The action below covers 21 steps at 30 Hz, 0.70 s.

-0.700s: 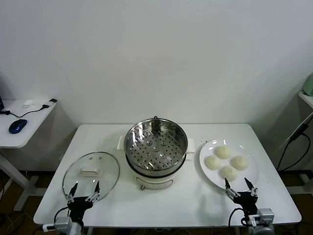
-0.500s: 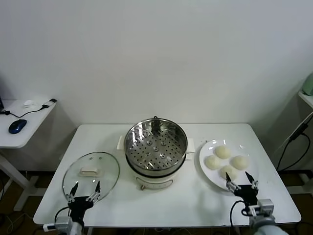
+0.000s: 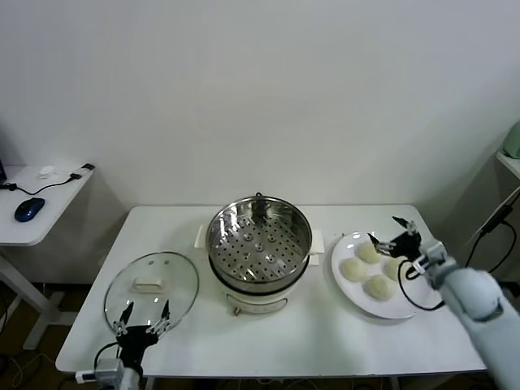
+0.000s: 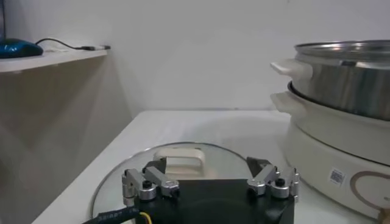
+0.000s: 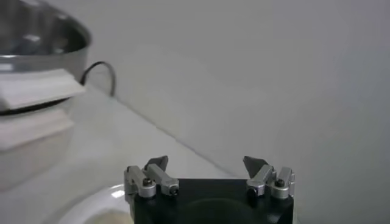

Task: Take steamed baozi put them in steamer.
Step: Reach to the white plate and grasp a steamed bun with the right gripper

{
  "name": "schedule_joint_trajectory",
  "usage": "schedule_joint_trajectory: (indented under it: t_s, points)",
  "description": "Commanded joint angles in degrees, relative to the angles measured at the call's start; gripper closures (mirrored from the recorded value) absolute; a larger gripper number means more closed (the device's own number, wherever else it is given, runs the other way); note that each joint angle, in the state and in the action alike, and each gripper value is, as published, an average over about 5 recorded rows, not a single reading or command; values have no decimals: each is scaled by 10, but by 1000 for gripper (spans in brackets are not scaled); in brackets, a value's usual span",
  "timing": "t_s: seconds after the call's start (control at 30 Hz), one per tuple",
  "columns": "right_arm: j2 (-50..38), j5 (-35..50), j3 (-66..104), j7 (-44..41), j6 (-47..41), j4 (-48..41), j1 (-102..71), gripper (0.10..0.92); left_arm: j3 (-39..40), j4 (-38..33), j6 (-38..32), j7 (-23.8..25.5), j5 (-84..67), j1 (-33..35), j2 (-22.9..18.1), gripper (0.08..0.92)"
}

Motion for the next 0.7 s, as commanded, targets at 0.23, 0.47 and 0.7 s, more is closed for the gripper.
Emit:
schedule_joint_trajectory:
  t_s: [0.23, 0.47, 0.7]
  points:
    - [-47, -61, -648, -391, 195, -275, 628, 202, 1, 15, -6, -1, 1, 1, -1, 177]
    - [77, -52, -797, -416, 178, -369, 692, 203, 2, 21, -9, -1, 1, -3, -3, 177]
    - [156, -50, -729, -369, 138, -450, 591, 203, 0, 26, -9, 0, 0, -6, -5, 177]
